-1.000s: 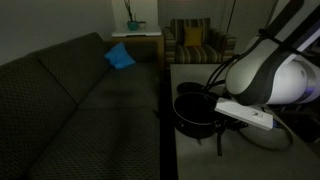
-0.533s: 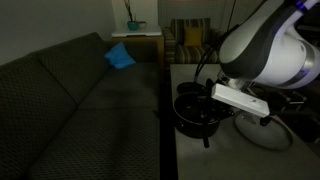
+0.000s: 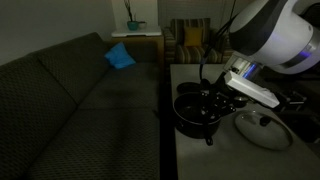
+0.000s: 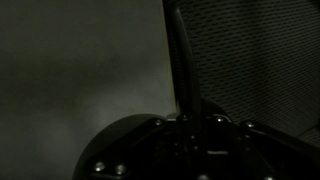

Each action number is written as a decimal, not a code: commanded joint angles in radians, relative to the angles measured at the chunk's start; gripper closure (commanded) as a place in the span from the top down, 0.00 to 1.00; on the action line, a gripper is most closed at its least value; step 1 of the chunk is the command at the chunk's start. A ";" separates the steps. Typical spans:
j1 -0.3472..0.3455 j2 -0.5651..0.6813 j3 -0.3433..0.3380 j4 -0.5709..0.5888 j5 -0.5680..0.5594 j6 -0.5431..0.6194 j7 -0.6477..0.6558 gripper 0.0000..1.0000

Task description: Take the wooden spoon and place it in the the black pot

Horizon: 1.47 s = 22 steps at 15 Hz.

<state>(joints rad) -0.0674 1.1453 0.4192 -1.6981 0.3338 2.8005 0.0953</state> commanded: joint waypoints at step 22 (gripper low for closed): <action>0.027 0.220 -0.063 0.447 0.012 -0.555 -0.128 0.06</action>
<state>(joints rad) -0.0499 1.3263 0.3679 -1.3300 0.3309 2.3625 -0.0183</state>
